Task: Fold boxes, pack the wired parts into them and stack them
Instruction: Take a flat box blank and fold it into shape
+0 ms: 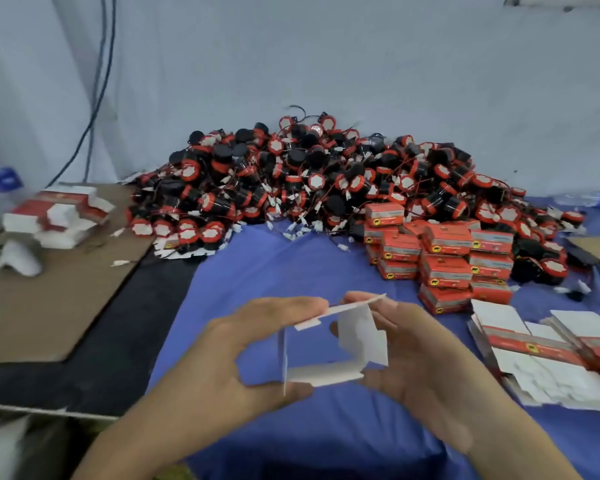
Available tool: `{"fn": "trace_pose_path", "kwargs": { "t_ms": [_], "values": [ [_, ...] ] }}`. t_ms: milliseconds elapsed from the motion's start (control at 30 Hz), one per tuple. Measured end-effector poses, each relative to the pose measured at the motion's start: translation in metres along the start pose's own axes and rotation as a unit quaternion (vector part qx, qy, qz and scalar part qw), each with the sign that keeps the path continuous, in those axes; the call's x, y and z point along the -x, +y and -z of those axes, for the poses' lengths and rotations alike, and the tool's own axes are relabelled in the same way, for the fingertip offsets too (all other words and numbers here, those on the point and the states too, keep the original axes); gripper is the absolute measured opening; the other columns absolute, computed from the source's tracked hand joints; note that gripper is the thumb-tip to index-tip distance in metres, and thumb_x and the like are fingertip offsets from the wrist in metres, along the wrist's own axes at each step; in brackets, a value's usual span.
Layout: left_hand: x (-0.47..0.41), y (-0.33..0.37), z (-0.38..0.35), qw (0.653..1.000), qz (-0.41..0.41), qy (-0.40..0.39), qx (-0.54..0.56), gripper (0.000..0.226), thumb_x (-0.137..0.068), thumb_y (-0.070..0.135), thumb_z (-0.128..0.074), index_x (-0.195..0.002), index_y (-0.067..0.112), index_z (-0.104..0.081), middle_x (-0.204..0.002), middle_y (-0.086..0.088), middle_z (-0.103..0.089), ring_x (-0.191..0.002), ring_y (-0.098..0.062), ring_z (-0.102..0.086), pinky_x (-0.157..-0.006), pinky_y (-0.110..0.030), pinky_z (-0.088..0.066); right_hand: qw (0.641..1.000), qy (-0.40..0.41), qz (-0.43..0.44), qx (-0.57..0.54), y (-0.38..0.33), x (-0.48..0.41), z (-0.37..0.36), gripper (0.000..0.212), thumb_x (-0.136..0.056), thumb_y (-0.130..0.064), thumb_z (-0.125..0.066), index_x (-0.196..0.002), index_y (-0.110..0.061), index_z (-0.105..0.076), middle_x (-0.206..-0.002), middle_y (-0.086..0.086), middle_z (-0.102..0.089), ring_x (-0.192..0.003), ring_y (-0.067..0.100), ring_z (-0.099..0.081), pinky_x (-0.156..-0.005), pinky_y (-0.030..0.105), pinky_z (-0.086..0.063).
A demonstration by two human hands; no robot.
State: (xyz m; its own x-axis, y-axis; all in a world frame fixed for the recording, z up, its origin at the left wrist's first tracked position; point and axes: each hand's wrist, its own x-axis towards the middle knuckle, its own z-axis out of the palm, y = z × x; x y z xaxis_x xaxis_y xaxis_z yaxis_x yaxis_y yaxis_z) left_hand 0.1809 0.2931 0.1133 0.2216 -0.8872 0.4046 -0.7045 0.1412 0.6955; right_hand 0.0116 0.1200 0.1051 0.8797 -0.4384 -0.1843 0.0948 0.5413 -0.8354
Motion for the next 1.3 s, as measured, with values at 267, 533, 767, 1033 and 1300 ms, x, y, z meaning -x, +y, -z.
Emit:
{"fn": "trace_pose_path", "kwargs": {
  "t_ms": [267,533,767,1033,1300],
  "values": [
    [0.014,-0.001,0.013,0.999,0.031,-0.009,0.015,0.076,-0.071,0.032,-0.088,-0.135,0.055,-0.054,-0.140,0.029,-0.054,-0.134,0.005,-0.046,-0.103,-0.015,-0.039,0.998,-0.051,-0.047,0.012,0.005,-0.005,-0.008,0.049,-0.069,-0.012,-0.075,-0.117,-0.010,-0.073,-0.114,0.012,-0.064,-0.105,0.026,-0.061,-0.075,0.043,-0.058],
    [0.013,0.003,0.007,0.998,0.016,-0.059,-0.025,0.078,-0.077,0.024,-0.086,-0.139,0.054,-0.050,-0.144,0.029,-0.049,-0.141,0.001,-0.038,-0.107,-0.013,-0.035,0.991,-0.083,-0.075,-0.073,-0.002,0.006,-0.004,0.060,-0.069,-0.019,-0.068,-0.126,-0.001,-0.066,-0.115,0.017,-0.065,-0.098,0.032,-0.056,-0.087,0.053,-0.052],
    [0.011,0.011,0.003,0.997,0.040,-0.067,0.000,0.076,-0.071,0.039,-0.084,-0.134,0.062,-0.049,-0.143,0.037,-0.045,-0.139,0.010,-0.035,-0.106,-0.022,-0.036,0.998,-0.039,-0.031,0.042,0.009,0.009,-0.009,0.054,-0.060,-0.006,-0.071,-0.115,-0.008,-0.071,-0.117,0.012,-0.068,-0.100,0.032,-0.063,-0.076,0.045,-0.057],
    [0.012,0.018,-0.009,0.996,0.058,-0.030,0.052,0.081,-0.066,0.040,-0.090,-0.133,0.062,-0.049,-0.141,0.037,-0.047,-0.135,0.016,-0.036,-0.101,0.002,-0.026,0.981,0.081,-0.004,0.177,0.019,0.015,-0.019,0.033,-0.083,0.006,-0.069,-0.109,-0.014,-0.066,-0.108,0.004,-0.071,-0.074,0.023,-0.066,-0.063,0.032,-0.053],
    [0.014,0.006,-0.016,0.988,0.081,0.044,0.122,0.059,-0.069,0.057,-0.082,-0.125,0.051,-0.064,-0.131,0.023,-0.063,-0.129,0.001,-0.053,-0.105,-0.027,-0.047,0.982,0.066,-0.010,0.176,0.015,0.021,-0.021,0.033,-0.081,0.007,-0.070,-0.105,-0.016,-0.069,-0.108,0.003,-0.071,-0.075,0.026,-0.066,-0.063,0.035,-0.056]
  ]
}}
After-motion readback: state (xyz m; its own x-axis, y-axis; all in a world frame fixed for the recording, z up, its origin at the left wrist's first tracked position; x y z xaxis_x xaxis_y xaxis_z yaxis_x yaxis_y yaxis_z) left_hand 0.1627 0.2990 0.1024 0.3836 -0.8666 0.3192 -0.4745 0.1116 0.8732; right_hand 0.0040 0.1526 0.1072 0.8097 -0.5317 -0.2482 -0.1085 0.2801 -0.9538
